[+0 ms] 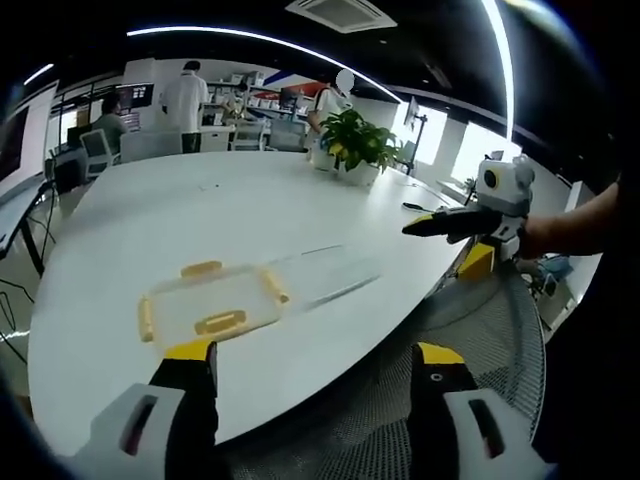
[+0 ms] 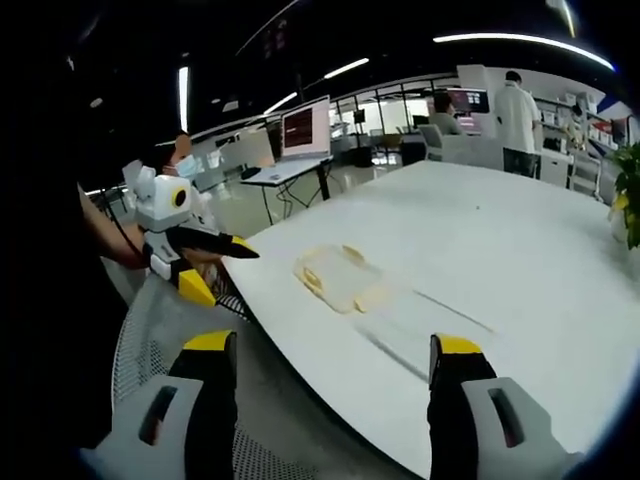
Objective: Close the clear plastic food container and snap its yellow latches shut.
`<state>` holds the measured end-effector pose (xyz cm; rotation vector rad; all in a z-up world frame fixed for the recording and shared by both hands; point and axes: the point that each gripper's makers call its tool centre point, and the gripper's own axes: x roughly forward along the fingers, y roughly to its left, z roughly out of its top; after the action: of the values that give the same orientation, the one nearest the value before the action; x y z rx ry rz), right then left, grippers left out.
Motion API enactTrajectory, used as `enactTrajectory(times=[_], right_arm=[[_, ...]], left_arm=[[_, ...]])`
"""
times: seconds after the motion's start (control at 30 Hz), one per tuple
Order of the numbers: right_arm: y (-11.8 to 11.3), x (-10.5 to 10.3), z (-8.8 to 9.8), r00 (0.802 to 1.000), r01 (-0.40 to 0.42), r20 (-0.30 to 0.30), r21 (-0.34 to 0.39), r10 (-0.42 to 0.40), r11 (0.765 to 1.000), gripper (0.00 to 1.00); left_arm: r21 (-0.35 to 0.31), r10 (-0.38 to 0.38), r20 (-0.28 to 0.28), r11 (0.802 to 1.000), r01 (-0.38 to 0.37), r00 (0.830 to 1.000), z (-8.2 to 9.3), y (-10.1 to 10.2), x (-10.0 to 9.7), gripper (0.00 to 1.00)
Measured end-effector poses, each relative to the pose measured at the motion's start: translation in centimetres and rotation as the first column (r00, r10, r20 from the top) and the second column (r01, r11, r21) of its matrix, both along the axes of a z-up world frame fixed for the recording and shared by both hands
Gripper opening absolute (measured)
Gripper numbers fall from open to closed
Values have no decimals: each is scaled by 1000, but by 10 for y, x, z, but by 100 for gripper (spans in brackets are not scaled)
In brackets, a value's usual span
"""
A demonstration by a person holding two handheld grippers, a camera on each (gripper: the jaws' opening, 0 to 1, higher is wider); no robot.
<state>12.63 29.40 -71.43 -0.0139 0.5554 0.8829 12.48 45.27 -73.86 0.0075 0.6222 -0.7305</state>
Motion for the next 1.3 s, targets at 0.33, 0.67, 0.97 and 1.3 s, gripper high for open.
enactTrajectory(times=[0.33,0.67,0.97,1.3], right_arm=[[-1,0,-2,1000,5,-6,-11,-5,1000,75],[-1,2,-2,1000,13,-1,-12,-13,1000,73],[0,8,17,1000,22,16,22,-22,1000,71],[39,10,26,999,-24,26,65,23,998,68]], left_arm=[[-10,-2,-6,1000,1,1000,0,0,-1,74],[-12,-14,-14,1000,14,1000,-1,-1,-1,73],[-18,-22,-29,1000,22,999,-3,1,1,71],[-81,24,-44,996,-28,999,5,2,14,71]])
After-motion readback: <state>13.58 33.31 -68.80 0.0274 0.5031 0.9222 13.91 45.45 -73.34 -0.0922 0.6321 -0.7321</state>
